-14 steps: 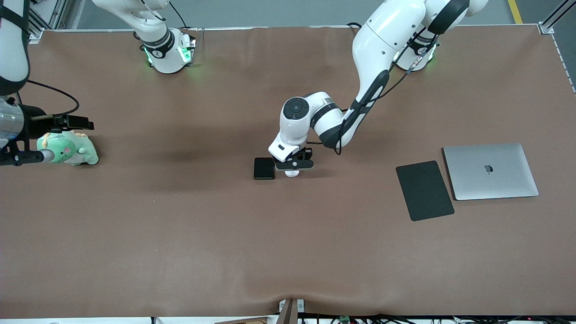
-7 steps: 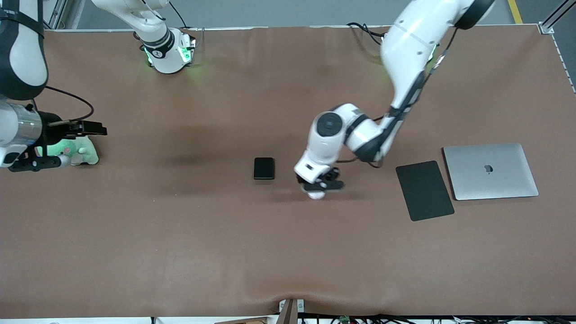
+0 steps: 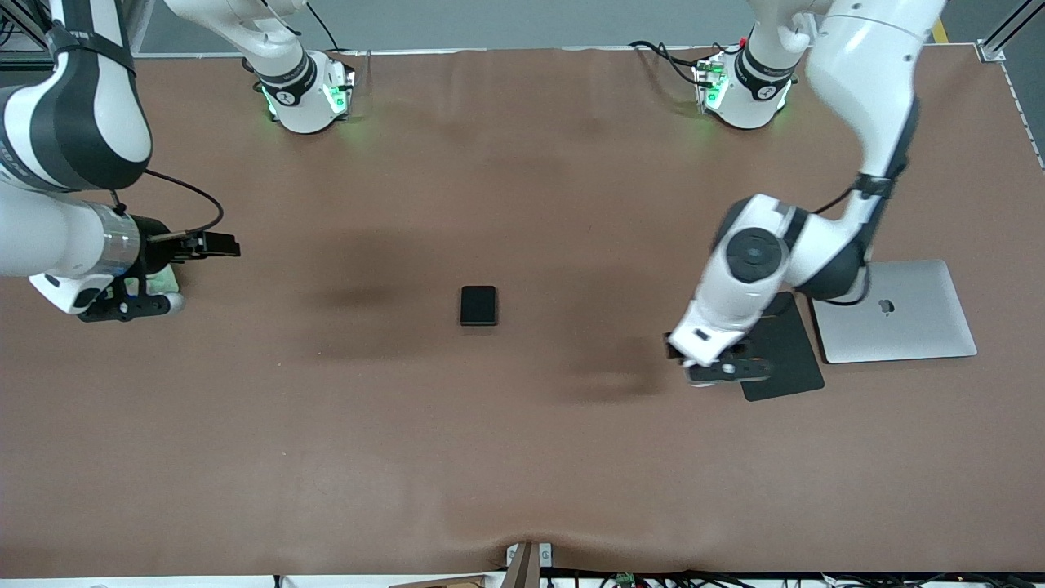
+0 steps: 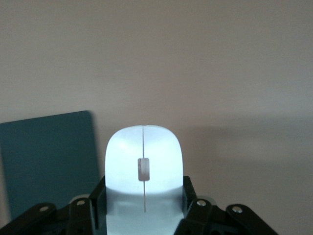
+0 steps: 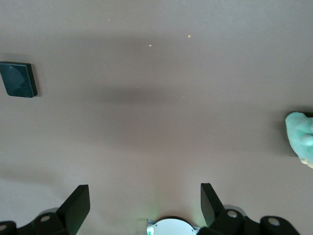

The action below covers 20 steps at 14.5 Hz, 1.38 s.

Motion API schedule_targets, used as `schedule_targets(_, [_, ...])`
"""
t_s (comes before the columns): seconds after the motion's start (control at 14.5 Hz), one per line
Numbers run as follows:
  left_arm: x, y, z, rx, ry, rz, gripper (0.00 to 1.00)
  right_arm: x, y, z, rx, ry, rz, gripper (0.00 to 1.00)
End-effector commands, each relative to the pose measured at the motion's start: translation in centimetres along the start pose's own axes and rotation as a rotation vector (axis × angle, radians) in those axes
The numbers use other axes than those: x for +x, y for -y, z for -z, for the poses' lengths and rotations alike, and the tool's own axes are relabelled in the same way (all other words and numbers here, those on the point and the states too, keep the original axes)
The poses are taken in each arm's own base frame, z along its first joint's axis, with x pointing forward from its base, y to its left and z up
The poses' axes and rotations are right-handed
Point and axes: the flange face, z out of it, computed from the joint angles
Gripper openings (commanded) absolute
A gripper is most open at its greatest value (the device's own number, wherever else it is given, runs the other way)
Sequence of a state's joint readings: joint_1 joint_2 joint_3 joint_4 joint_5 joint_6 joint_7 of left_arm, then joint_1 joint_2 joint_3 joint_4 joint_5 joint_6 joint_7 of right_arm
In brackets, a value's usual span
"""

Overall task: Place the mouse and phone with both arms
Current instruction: 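Carry the mouse onto the black pad while the right gripper reaches the phone, then open the left gripper on the pad while the right gripper lowers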

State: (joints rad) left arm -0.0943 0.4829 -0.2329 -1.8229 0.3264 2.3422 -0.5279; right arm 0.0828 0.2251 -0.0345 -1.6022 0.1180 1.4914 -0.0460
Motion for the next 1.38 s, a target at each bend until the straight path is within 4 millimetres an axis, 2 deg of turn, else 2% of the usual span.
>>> schedule_targets(0.0, [-1.2,7.1,-2.4,0.025,0.041,-0.036,0.00,0.8,1.5,-0.8,0.016,-0.007,-0.006,1.00])
schedule_targets(0.14, [-2.2,11.1,-4.7,0.003,0.040,-0.034,0.00,1.2,3.2,-1.0,0.013,-0.022,-0.033,1.00])
schedule_targets(0.21, [-2.6,12.4,-5.7,-0.011,0.028,-0.039,0.00,1.3,5.0,-1.1,0.023,-0.033,-0.040,1.00])
schedule_targets(0.35, [-3.5,13.2,-7.5,-0.032,0.022,-0.043,0.00,1.7,7.2,-1.7,0.026,-0.042,-0.076,1.00])
schedule_targets(0.55, [-4.3,13.9,-8.8,-0.045,0.023,-0.031,0.01,2.8,11.1,-3.7,0.011,-0.052,-0.111,1.00])
schedule_targets(0.69, [-4.3,13.7,-9.5,-0.052,0.026,-0.031,0.10,3.3,12.9,-4.9,0.012,-0.049,-0.099,1.00])
schedule_targets(0.76, [-4.2,13.6,-9.7,-0.055,0.025,-0.031,0.24,3.6,13.8,-5.8,0.015,-0.042,-0.089,1.00])
schedule_targets(0.83, [-3.9,13.6,-9.5,-0.055,0.019,-0.030,0.50,3.6,15.2,-6.2,0.013,-0.044,-0.069,1.00])
schedule_targets(0.9, [-3.5,13.7,-9.3,-0.055,0.010,-0.030,0.91,4.0,15.6,-6.9,0.026,-0.046,-0.090,1.00])
schedule_targets(0.97, [-3.4,13.7,-9.2,-0.055,0.008,-0.029,1.00,4.3,16.4,-7.5,0.042,-0.048,-0.119,1.00])
schedule_targets(1.04, [-3.3,13.7,-8.9,-0.054,0.002,-0.032,1.00,4.4,18.1,-8.4,0.041,-0.048,-0.128,1.00])
schedule_targets(1.11, [-3.0,14.0,-7.4,-0.049,-0.020,-0.026,1.00,4.8,19.0,-9.0,0.040,-0.060,-0.130,1.00])
schedule_targets(1.17, [-2.1,14.3,-3.4,-0.032,-0.076,-0.027,1.00,5.1,20.0,-10.0,0.036,-0.067,-0.124,1.00])
schedule_targets(1.24, [-1.6,13.8,-0.3,-0.017,-0.096,-0.035,1.00,5.4,21.0,-11.0,0.037,-0.074,-0.121,1.00])
schedule_targets(1.31, [-1.3,13.5,1.9,-0.008,-0.092,-0.027,1.00,5.9,21.8,-12.0,0.051,-0.080,-0.138,1.00])
